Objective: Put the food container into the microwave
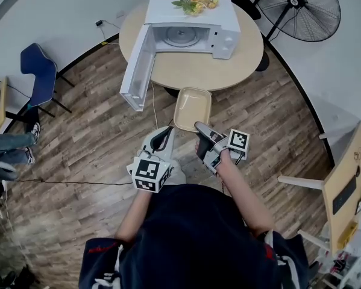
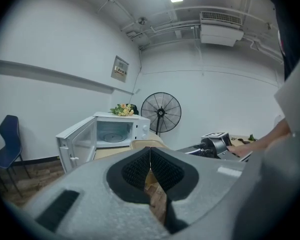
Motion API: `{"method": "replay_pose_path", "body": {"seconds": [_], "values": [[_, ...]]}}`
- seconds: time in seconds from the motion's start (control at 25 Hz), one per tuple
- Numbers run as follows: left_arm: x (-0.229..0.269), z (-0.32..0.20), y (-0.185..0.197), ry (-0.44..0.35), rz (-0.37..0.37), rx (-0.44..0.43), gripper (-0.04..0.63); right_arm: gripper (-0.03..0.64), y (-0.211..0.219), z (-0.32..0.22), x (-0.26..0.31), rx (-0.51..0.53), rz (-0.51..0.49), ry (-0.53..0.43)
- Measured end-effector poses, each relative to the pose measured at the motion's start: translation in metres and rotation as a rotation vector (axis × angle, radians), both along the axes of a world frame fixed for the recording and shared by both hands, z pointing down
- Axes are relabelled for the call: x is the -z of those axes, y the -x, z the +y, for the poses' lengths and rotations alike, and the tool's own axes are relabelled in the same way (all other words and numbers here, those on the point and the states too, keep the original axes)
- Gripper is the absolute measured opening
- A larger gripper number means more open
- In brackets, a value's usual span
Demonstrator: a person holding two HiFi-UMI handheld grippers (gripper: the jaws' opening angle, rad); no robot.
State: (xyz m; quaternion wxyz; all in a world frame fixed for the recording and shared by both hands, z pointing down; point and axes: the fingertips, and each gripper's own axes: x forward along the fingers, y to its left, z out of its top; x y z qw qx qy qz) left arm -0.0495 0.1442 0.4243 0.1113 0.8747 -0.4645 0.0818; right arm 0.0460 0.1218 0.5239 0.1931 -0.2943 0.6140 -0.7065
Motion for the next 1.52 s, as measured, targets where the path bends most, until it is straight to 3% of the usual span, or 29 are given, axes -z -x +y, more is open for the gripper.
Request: {"method": "replay_pose_path", "body": {"seconds": [0.44,1.16,1.52], "values": [[-0.012,-0.083,0.039,0.029,0.029,-0.048,0.015,0.229,0.033,-0.075,-0.012,-0.054,0.027,0.032],[-0.025,-0.198,0.012,0.067,0.029,-0.054,0.015,0.229,0.024,-0.192,-0.035,-0.028,0.025,0.075],[-0.028,-0.265,-0.009,0.082,0.011,0.018,0.015,0.229,0.011,-0.269,-0.043,0.053,0.037,0.095]]}}
